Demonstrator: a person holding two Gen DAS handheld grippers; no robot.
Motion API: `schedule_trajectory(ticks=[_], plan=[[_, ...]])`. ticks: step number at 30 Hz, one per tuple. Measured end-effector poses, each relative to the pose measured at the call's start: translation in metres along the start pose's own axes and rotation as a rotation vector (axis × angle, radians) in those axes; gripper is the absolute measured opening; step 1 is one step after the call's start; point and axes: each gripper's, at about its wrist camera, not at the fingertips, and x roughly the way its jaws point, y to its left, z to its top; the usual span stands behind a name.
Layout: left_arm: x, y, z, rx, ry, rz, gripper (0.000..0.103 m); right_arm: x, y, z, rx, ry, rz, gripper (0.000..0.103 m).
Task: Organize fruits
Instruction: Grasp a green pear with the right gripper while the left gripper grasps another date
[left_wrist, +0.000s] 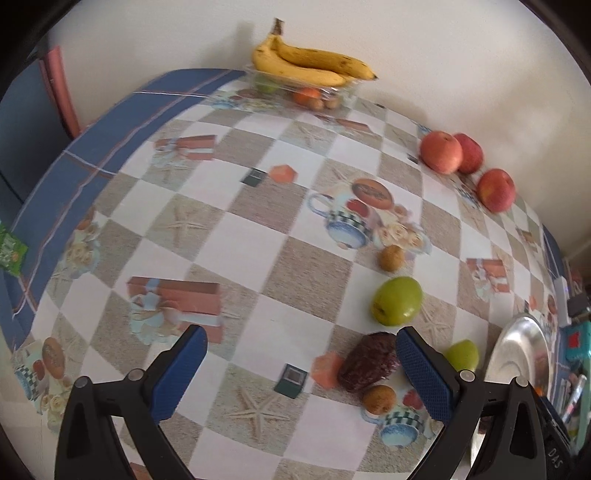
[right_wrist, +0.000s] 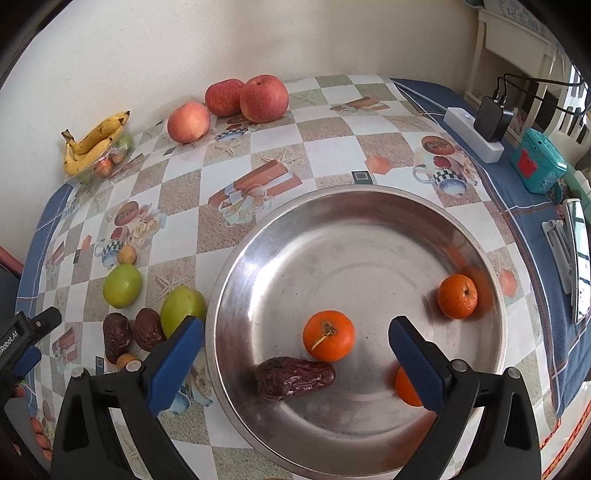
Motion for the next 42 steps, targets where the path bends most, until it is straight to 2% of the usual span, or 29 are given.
schedule_trajectory(ticks=[5, 12, 16, 19, 21, 22, 25, 30, 33, 36, 38, 41, 42], plan=[[0.002, -0.009, -0.002, 0.012, 0.019, -0.086, 0.103, -0.002, 0.013, 0.002, -0.047, -0.018, 0.036, 0.100], [0.000, -0.006, 0.002, -0.015, 0.003, -0.111, 0.101, -0.004, 0.036, 0.003, -0.094, -0.039, 0.132, 0.100], [0.003, -0.006, 0.003, -0.014, 0.020, -0.132, 0.093, -0.003, 0.044, 0.005, -0.101, -0.045, 0.166, 0.100], [0.007, -0.010, 0.001, -0.002, 0.042, -0.142, 0.092, -0.004, 0.050, 0.006, -0.111, -0.053, 0.188, 0.099], [0.010, -0.013, -0.001, 0.008, 0.062, -0.152, 0.092, -0.006, 0.054, 0.008, -0.110, -0.058, 0.212, 0.092], [0.012, -0.015, -0.002, 0.012, 0.071, -0.153, 0.091, -0.005, 0.056, 0.010, -0.110, -0.058, 0.220, 0.084], [0.019, -0.018, -0.004, 0.026, 0.097, -0.145, 0.084, -0.002, 0.060, 0.012, -0.108, -0.051, 0.227, 0.073], [0.031, -0.022, -0.009, 0.042, 0.134, -0.130, 0.078, 0.010, 0.066, 0.012, -0.109, -0.009, 0.236, 0.064], [0.037, -0.024, -0.010, 0.049, 0.156, -0.144, 0.068, 0.018, 0.068, 0.010, -0.109, 0.020, 0.233, 0.060], [0.042, -0.025, -0.012, 0.033, 0.184, -0.195, 0.058, 0.027, 0.069, 0.009, -0.104, 0.046, 0.228, 0.060], [0.042, -0.027, -0.013, 0.035, 0.189, -0.215, 0.048, 0.027, 0.071, 0.008, -0.118, 0.043, 0.215, 0.059], [0.039, -0.030, -0.013, 0.055, 0.176, -0.196, 0.047, 0.029, 0.072, 0.007, -0.112, 0.054, 0.230, 0.049], [0.039, -0.030, -0.013, 0.055, 0.172, -0.191, 0.047, 0.031, 0.072, 0.007, -0.109, 0.060, 0.233, 0.049]])
